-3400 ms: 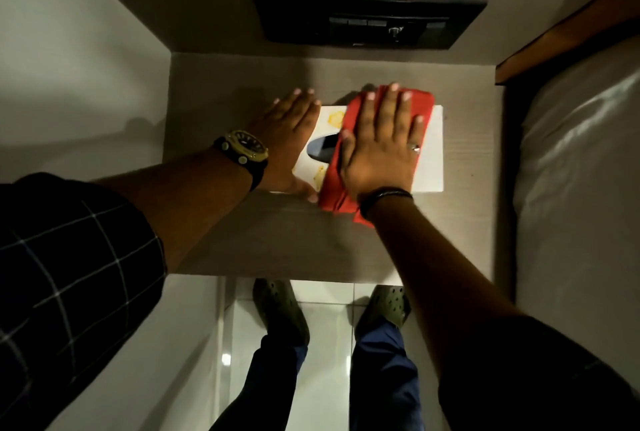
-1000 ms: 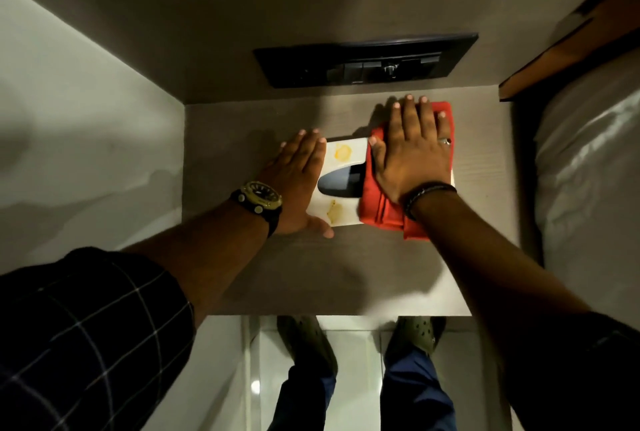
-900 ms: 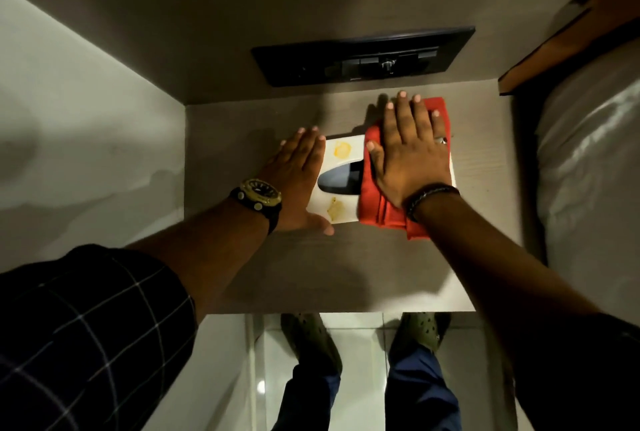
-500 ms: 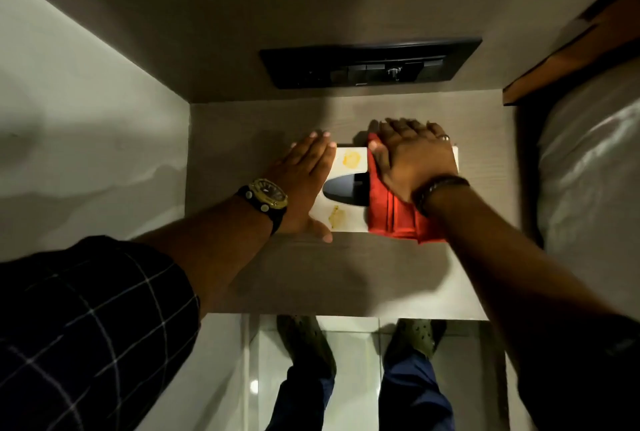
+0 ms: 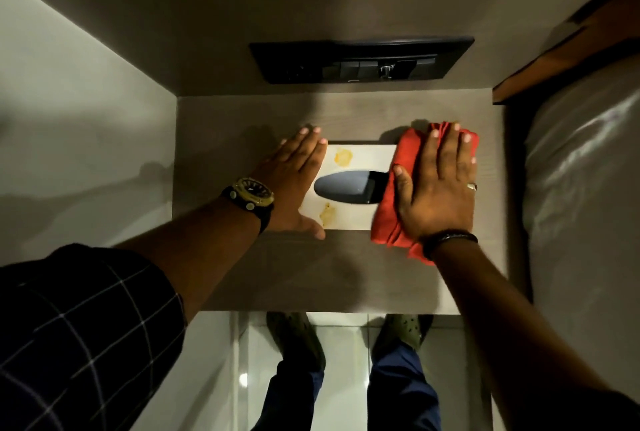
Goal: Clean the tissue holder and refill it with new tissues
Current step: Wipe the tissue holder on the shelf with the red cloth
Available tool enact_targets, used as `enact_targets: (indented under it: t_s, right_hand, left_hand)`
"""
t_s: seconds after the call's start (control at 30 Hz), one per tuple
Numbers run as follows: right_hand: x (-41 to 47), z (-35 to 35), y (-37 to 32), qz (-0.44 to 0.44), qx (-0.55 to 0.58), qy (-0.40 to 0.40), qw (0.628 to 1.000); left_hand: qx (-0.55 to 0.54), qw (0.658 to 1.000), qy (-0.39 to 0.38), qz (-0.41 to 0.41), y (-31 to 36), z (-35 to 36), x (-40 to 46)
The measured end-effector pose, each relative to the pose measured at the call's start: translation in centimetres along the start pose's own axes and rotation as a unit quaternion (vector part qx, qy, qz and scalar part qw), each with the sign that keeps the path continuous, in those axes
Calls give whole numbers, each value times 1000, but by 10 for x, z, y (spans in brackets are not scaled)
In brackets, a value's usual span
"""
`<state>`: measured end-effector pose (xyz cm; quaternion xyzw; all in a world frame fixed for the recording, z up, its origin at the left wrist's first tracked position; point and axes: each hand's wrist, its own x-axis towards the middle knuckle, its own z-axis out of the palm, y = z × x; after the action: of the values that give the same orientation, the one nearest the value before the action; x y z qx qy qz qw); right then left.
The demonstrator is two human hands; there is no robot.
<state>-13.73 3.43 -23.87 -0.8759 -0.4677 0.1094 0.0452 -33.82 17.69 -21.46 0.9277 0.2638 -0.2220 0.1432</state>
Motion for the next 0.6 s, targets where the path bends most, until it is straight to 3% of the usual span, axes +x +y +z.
enact_targets:
  t_s: [0.13,0.2,0.33,0.4,0.6]
  right_hand:
    - [-1,5,-35,81,-10,8,997]
    - [-12,8,-45,26,-22,-14,999]
    - [-34,9,-16,-177,-72,-49,980]
    - [-33,7,5,-202,-76,-34,976]
    - [-19,6,-12,-14,-39,-3,999]
  left_hand:
    - [6,1000,7,3,0,1,2]
    - [6,1000,1,2,1,1,1]
    - [2,1000,-7,1,0,-1,1]
    - [-3,1000,-9,-1,1,-2,1]
    - [-17,1000,5,-4,2,-2,2]
